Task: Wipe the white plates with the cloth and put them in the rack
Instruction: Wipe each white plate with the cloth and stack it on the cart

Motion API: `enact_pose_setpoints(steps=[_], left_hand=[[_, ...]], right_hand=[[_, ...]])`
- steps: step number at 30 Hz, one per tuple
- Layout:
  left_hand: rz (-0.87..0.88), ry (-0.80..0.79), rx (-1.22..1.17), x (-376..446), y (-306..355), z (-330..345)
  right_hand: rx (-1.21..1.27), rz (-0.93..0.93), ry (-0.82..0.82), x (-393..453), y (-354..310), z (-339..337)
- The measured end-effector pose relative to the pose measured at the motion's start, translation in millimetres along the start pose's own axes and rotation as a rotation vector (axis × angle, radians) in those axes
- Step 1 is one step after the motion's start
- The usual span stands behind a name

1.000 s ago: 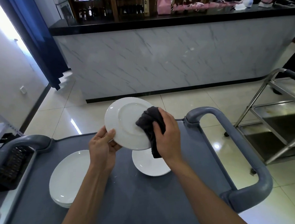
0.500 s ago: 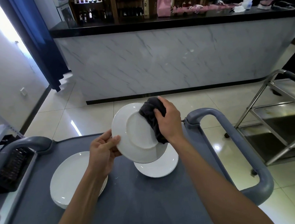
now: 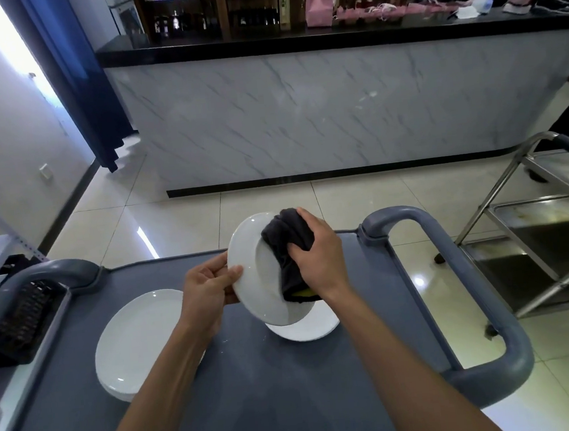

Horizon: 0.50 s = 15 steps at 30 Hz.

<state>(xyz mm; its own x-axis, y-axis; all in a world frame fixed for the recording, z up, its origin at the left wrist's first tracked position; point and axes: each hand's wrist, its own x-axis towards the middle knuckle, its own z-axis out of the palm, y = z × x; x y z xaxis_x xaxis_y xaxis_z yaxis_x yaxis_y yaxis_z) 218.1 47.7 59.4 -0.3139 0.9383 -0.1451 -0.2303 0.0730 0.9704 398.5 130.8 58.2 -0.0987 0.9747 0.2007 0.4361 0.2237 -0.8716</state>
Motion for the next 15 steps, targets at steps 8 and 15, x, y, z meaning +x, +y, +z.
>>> enact_pose_setpoints(steps=[8, 15], left_hand=[[0.144, 0.015, 0.257, 16, -6, 27], [0.491, 0.051, 0.876, 43, -19, 42]], right_hand=[[0.038, 0.075, 0.074, -14, 16, -27], [0.045, 0.161, 0.147, -28, 30, -53]])
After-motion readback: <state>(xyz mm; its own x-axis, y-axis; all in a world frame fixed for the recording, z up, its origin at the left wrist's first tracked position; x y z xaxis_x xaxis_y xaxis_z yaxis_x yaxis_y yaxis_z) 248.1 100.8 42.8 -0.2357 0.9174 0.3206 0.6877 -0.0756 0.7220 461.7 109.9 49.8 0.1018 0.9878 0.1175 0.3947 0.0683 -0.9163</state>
